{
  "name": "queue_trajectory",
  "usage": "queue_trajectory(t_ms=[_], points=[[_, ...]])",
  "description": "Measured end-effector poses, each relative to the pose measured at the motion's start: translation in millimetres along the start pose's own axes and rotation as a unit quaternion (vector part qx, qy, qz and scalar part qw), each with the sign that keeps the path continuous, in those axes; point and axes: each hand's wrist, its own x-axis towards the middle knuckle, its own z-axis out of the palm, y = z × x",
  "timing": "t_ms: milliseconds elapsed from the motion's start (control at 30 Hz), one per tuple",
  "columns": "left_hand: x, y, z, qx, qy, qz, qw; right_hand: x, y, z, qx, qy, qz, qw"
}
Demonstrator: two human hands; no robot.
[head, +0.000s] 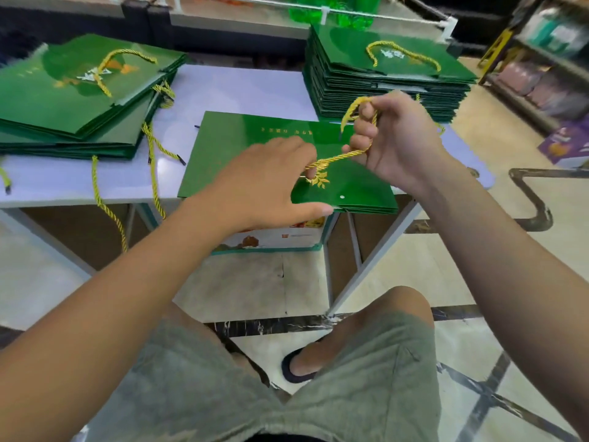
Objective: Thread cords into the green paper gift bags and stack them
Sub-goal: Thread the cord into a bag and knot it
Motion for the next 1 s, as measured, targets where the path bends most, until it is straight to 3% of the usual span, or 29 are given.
queue_trajectory(t_ms=[100,200,267,500,700,933,1000], points=[[2.1,3.3,10.9,-0.052,0.006,0.000,0.999,-5.8,-9.0,-10.4,-0.005,-0.015,-0.027,1.000],[0.4,0.0,17.6,-0.087,0.048,0.006,0.995,-8.6,-11.0,-19.9,-0.200,-0.027,-0.089,0.975],[-0.7,-4.5,20.6,-0.082,0.063,0.044,0.994,-9.6,-10.3,-25.6,-0.274,-0.054,-0.092,0.956],[-2.4,-15.0,25.4,-0.163,0.038,0.026,0.986,-14.7,-5.0,-30.6,-0.314,-0.081,-0.076,0.943],[-0.3,-12.3,27.0,-0.045,-0.043,0.005,0.998,-25.2,-17.8,-34.5,-0.415,-0.124,-0.094,0.896],[1.9,-15.1,28.5,-0.062,-0.023,0.023,0.998,-35.0,-20.0,-35.5,-0.576,-0.152,-0.102,0.797],[2.5,-15.0,28.5,-0.071,-0.019,0.023,0.997,-35.3,-17.6,-32.9,-0.632,-0.149,-0.128,0.750]])
